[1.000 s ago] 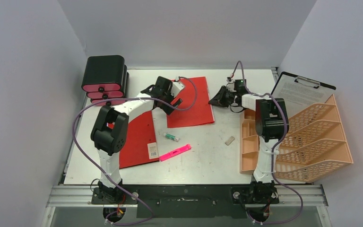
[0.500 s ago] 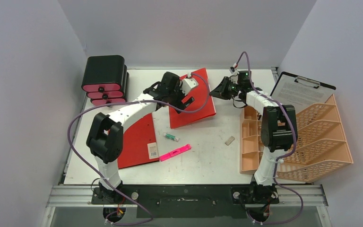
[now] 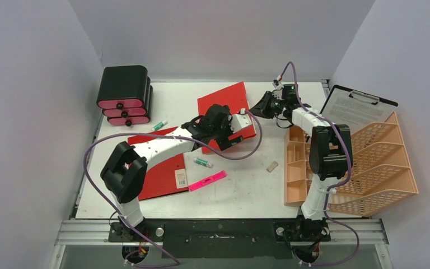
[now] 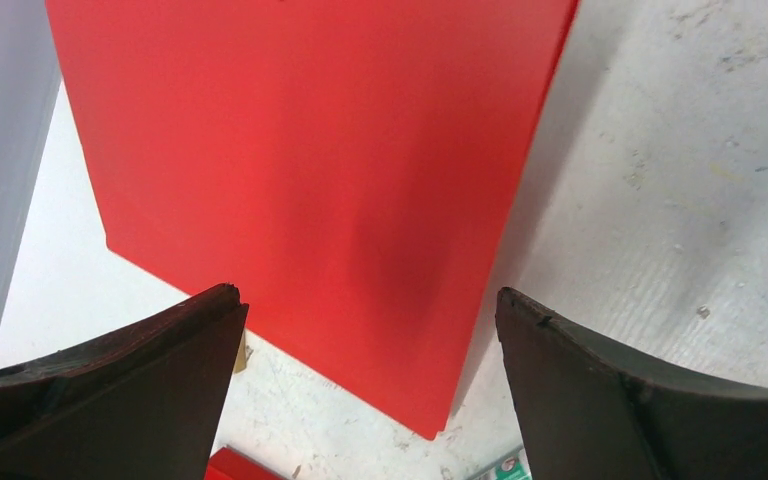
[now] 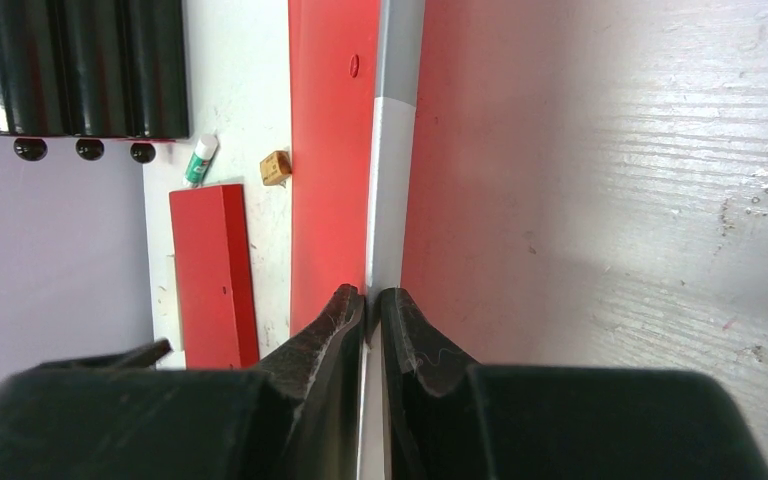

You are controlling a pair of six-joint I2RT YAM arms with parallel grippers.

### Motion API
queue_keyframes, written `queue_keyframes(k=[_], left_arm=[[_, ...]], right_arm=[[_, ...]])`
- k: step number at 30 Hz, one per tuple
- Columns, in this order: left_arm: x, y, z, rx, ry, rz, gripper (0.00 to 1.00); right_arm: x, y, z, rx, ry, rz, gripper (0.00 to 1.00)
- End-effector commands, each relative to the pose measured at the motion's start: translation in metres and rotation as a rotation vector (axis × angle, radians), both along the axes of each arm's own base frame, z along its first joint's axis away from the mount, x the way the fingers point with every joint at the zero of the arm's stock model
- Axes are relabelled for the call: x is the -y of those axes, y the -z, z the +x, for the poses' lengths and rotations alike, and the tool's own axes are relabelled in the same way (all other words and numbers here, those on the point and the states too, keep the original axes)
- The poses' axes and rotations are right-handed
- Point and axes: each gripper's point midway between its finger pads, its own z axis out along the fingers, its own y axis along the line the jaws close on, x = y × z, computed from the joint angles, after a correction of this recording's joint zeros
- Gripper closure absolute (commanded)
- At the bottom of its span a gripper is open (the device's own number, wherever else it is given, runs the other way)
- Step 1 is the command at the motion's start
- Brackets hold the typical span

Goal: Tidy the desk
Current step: Pick up the folder from the center of the board.

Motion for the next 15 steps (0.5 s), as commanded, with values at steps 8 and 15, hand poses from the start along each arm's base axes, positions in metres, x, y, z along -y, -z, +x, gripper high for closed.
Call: queue_keyframes(k=[8,15], left_arm=[[0.043,0.006,-0.02,0.09,0.081,0.039,0.04],[0.049,0.02,-0.009,0.299,-0.011,0.182,0.04]], right_arm=[[-0.002,-0.042,0.003,0.105,-0.007,0.019,0.95],[-0.002,-0.048,0.003,0.11,-0.004,0.031,0.95]])
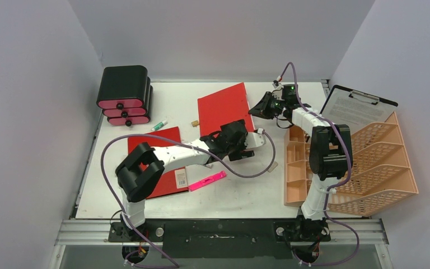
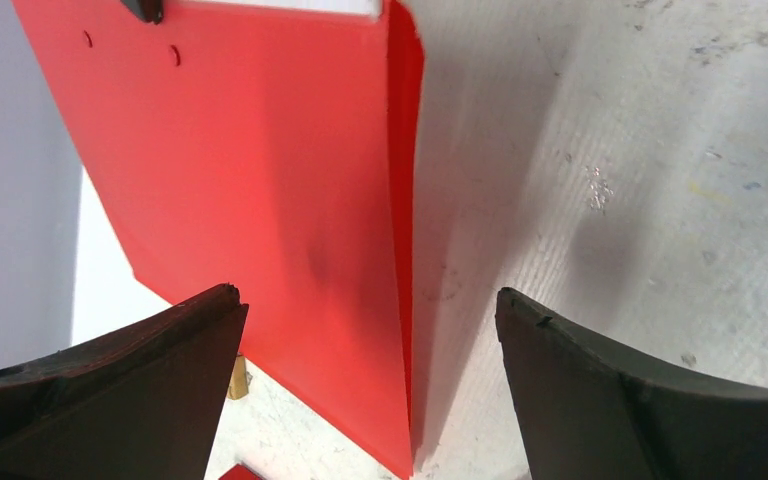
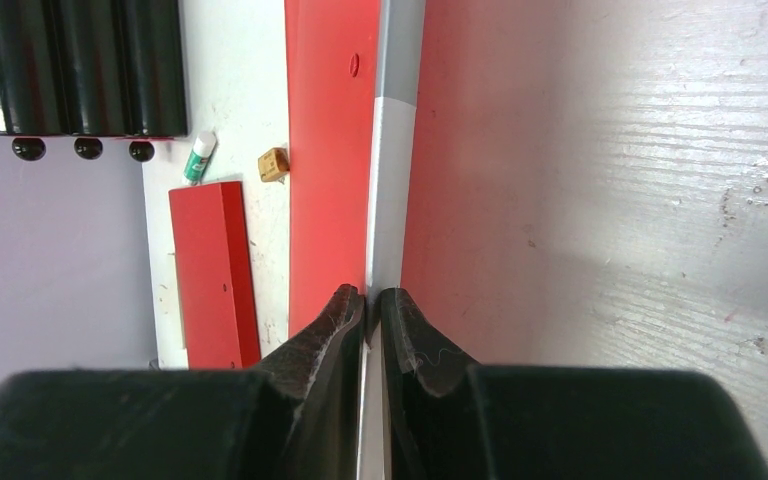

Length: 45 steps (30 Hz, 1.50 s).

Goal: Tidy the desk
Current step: Pick up the folder from the center of the board.

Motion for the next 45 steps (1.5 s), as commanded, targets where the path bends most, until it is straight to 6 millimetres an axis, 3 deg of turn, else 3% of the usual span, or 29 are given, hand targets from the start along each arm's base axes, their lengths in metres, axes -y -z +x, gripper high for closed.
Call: queue_keyframes(k=[1,8,10,11,13,19,25,30,33,36,38,45], left_arm=[[0.011,-0.004,0.018,0.187,-0.077,0.04,0.04],[0.007,0.008,0.036,0.253,-0.171,0.081,0.01],[0.004,0.012,0.04,0.271,-0.19,0.093,0.14],[0.003,0.013,0.041,0.281,-0.198,0.101,0.3],[0.0,0.013,0.043,0.3,-0.212,0.108,0.52],[-0.004,0.001,0.046,0.336,-0.238,0.1,1.0],[-0.008,-0.033,0.042,0.361,-0.235,0.039,1.0],[-0.017,-0.065,0.034,0.385,-0.224,-0.007,1.0],[-0.025,-0.086,0.03,0.397,-0.225,-0.04,1.0],[-0.034,-0.112,0.029,0.395,-0.231,-0.085,1.0],[-0.043,-0.13,0.03,0.373,-0.238,-0.121,1.0],[-0.068,-0.173,0.03,0.192,-0.225,-0.307,1.0]], right_arm=[[-0.003,-0.05,0.005,0.127,-0.007,0.031,0.95],[-0.003,-0.058,0.0,0.139,-0.013,0.04,0.95],[-0.004,-0.06,-0.002,0.141,-0.015,0.041,0.95],[-0.004,-0.061,-0.002,0.141,-0.017,0.042,0.95],[-0.004,-0.062,-0.004,0.141,-0.017,0.043,0.95],[-0.002,-0.061,-0.005,0.139,-0.017,0.04,0.95],[0.001,-0.073,-0.005,0.173,-0.041,0.018,0.92],[0.012,-0.102,-0.001,0.255,-0.054,-0.012,0.43],[0.027,-0.124,0.004,0.325,-0.042,-0.035,0.25],[0.04,-0.149,0.006,0.393,-0.034,-0.041,0.16],[0.059,-0.165,0.007,0.44,-0.016,-0.032,0.11],[0.1,-0.215,-0.001,0.658,-0.053,-0.006,0.05]])
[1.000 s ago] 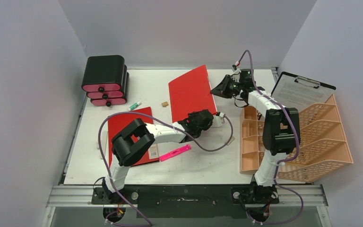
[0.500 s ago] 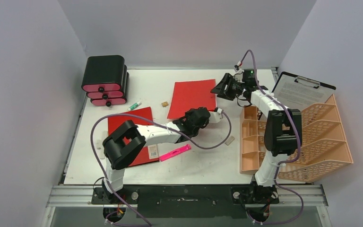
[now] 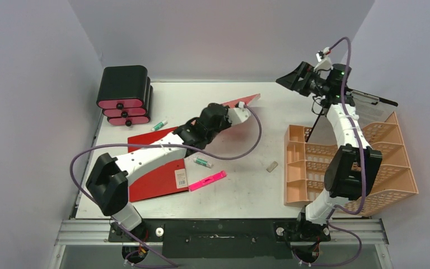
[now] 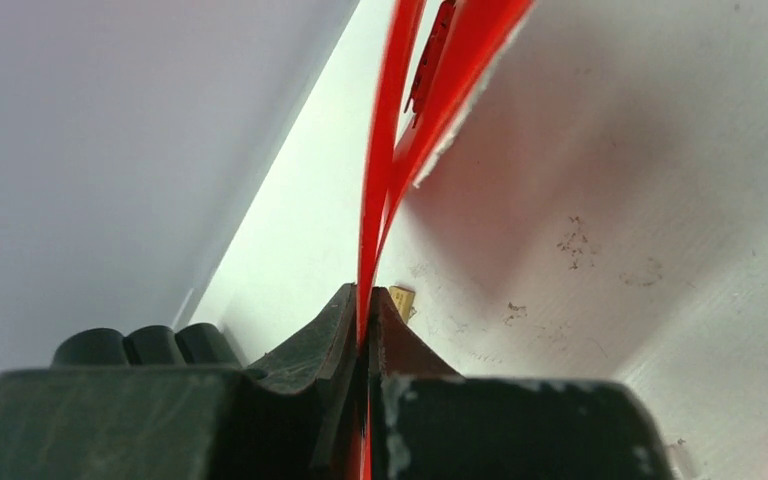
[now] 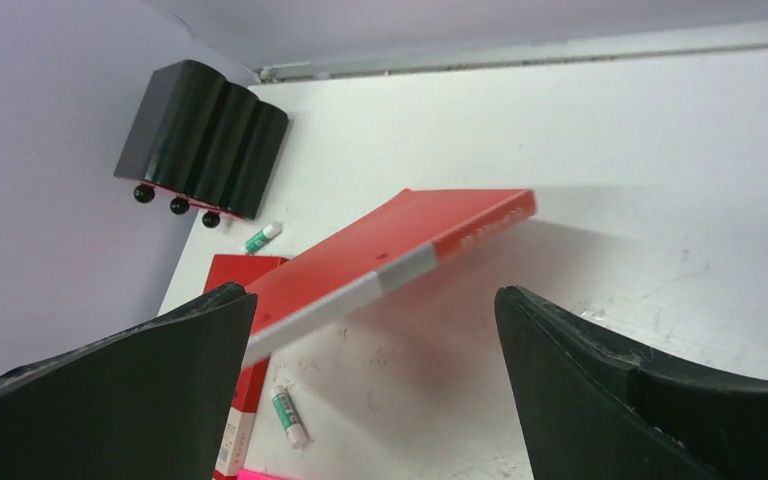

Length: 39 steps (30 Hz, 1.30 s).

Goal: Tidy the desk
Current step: Pick up the folder from the center of the board.

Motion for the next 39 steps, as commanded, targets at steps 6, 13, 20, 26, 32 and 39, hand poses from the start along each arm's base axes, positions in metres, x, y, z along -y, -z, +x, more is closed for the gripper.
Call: queue_keyframes(k=[6,13,20,26,32,39], left_arm=[[-0.034,-0.094,0.002,-0.124,0.069,-0.396,1.0],[-0.056,-0.122,-0.001,-0.202,0.148,-0.57,1.0],[-0.061,-0.135,-0.003,-0.241,0.182,-0.658,1.0],[-0.067,-0.156,-0.006,-0.29,0.257,-0.78,1.0],[-0.078,-0.176,-0.006,-0.329,0.301,-0.887,1.0],[-0.09,-0.198,-0.009,-0.347,0.379,-0.985,1.0]], right_arm=[[0.02,-0.07,-0.024,0.361,-0.14,-0.074,0.03],[-0.004,-0.059,-0.047,0.528,-0.198,-0.261,0.02],[-0.047,-0.038,-0.062,0.555,-0.311,-0.276,0.08],[-0.067,-0.003,-0.06,0.477,-0.372,-0.212,0.08],[-0.07,0.018,-0.056,0.435,-0.368,-0.155,0.1],[-0.077,0.037,-0.059,0.455,-0.382,-0.056,0.1]])
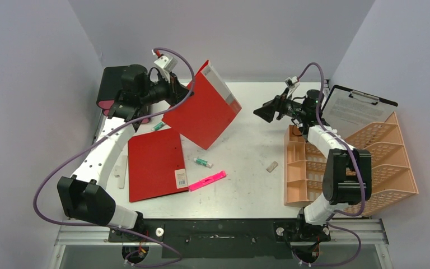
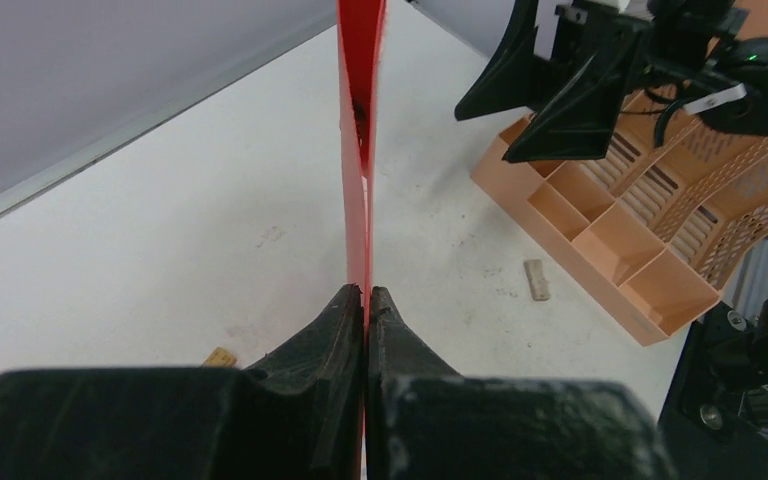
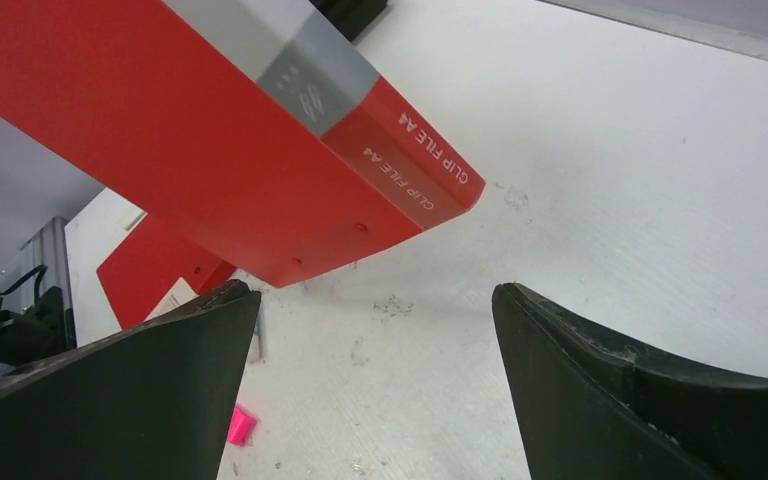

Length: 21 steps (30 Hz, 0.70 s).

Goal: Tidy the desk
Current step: Pick up the folder from the center of the board.

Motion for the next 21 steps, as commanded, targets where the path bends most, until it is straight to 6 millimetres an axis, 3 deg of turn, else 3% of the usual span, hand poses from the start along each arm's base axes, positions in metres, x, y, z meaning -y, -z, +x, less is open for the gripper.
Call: queue_keyframes(k=[1,6,9,15,21], left_arm=[[0.002,-0.082,-0.019,0.176,0.098,-0.156,1.0],[0.002,-0.082,-0.02,0.159,0.107,-0.167,1.0],[0.0,-0.093,-0.02,0.184,0.123,-0.2,1.0],[-0.01,-0.112,-0.022,0.182,0.152,-0.285,1.0],[-0.011,-0.115,-0.024,0.177,0.174,-0.311,1.0]], right_arm=[[-0.013,-0.016,0.003,0.131,-0.061,0.066,0.1],[-0.037,0.01,0.002,0.045,-0.113,0.117,0.1],[-0.05,0.013,-0.005,0.036,-0.147,0.192,0.1],[-0.057,-0.005,-0.024,0.132,-0.219,0.372,0.1],[-0.066,-0.003,-0.026,0.166,-0.248,0.407,0.09]])
